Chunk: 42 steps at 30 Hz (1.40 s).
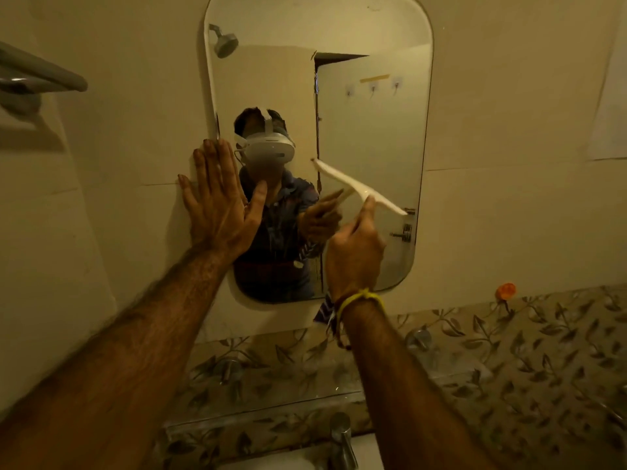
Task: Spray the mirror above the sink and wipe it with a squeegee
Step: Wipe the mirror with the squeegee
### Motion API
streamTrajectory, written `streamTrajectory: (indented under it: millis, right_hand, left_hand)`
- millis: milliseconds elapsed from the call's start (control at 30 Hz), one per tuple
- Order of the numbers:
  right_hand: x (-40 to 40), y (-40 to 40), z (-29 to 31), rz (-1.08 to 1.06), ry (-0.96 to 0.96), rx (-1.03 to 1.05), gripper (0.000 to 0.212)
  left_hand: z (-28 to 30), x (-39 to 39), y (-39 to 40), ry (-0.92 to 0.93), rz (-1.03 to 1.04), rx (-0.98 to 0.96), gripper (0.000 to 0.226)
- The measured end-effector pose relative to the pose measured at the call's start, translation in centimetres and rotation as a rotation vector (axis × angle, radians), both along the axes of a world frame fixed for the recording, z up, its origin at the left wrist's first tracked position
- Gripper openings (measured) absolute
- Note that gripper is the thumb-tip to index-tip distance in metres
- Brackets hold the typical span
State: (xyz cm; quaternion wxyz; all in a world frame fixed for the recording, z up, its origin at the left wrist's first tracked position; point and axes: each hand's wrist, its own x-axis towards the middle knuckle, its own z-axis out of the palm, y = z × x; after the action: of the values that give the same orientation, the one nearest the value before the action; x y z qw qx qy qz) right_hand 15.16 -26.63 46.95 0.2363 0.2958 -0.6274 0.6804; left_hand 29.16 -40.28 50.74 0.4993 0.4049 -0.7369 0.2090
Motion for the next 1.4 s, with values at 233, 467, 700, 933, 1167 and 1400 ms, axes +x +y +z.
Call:
streamTrajectory:
  millis: [233,467,700,933,1167,1400]
  right_hand:
    - [-2.8,-0.8,7.6,-0.047,-0.064,-0.113,0.044]
    - [2.2,-1.0,-1.5,0.061,0.067,0.061,0.052]
    - [2.4,-2.0,5.8,0.046,0.106,-0.084,0.048]
    - [5.5,-1.4,-2.8,0.096,0.334,0.236,0.055]
    - [6.2,-4.7,6.8,-0.031,0.687,0.255,0.058]
    - [3.2,-0.6,-4.3,0.014,0.746,0.425,0.056]
  left_hand:
    - [-0.5,1.0,-1.1,-0.035,-0.012,-0.053,0.085]
    - [-0.8,2.6,-2.0,0.013,-0.172,-0.149,0.076]
    - [-1.6,3.4,-4.4,0.026,-0.203,-0.291,0.076]
    - [-2.0,3.6,-5.3,0.157,-0.219,-0.369,0.081]
    - [-2.0,3.5,-5.2,0.211,-0.252,-0.324,0.084]
    - [-1.7,3.6,-5.0,0.199,-0.243,-0.31,0.077]
